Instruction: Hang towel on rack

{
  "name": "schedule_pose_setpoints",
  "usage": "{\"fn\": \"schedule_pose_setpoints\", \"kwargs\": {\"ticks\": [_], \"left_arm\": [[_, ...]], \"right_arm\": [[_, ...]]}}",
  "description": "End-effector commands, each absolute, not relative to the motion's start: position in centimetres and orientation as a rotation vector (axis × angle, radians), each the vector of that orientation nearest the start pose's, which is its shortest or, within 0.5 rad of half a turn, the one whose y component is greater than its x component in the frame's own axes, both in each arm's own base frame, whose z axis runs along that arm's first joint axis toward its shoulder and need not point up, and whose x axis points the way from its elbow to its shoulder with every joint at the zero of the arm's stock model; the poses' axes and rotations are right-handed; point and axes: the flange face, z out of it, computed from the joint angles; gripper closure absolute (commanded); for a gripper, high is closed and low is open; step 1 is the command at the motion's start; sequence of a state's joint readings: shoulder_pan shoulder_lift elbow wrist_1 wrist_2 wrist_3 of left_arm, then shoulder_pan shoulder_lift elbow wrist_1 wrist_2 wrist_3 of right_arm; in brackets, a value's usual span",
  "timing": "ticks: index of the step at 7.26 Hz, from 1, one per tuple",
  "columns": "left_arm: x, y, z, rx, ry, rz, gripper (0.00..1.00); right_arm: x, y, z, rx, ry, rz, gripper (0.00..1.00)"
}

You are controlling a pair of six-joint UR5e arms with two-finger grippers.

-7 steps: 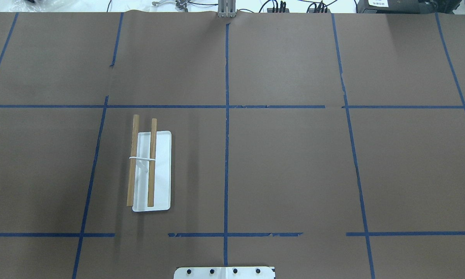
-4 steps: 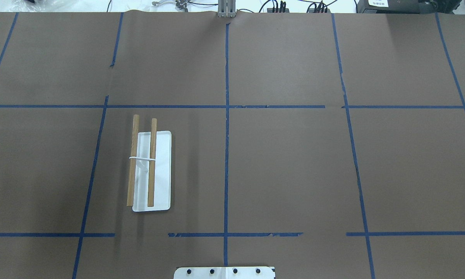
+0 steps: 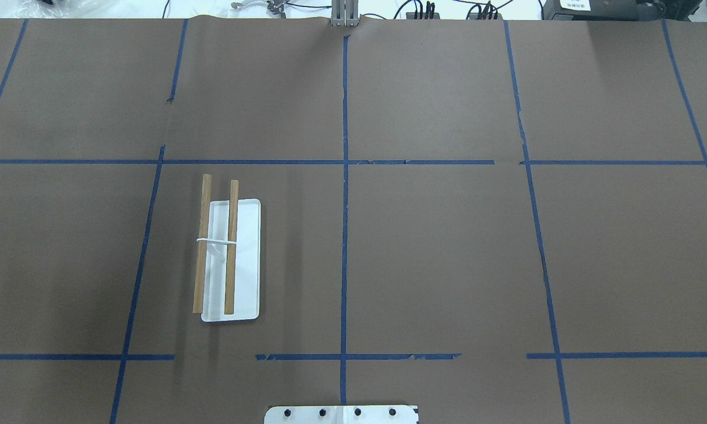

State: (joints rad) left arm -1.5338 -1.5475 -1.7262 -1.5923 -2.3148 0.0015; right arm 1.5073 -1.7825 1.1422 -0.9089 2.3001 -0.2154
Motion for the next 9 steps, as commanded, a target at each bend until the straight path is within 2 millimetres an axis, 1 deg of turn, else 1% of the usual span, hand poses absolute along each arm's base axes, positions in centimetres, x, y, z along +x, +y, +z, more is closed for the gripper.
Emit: {"fn": "schedule_pose_setpoints", "kwargs": {"ticks": [1, 6, 8, 9], "left_arm": [[-4.78, -49.02, 59.30, 0.133, 0.745, 0.094, 0.00], [-5.02, -49.00, 59.00, 0.141, 0.743, 0.091, 0.00], [-5.09, -49.05, 58.64, 0.147, 0.743, 0.092, 0.00], [-5.09, -49.04, 58.58, 0.147, 0.743, 0.092, 0.00]], "right_arm": [[4.42, -32.85, 88.68, 0.067, -0.731, -0.277, 0.00], [4.01, -32.74, 88.81, 0.058, -0.741, -0.281, 0.01], [4.02, -32.74, 88.82, 0.059, -0.740, -0.284, 0.32], [4.02, -32.76, 88.80, 0.060, -0.740, -0.285, 0.45]]}}
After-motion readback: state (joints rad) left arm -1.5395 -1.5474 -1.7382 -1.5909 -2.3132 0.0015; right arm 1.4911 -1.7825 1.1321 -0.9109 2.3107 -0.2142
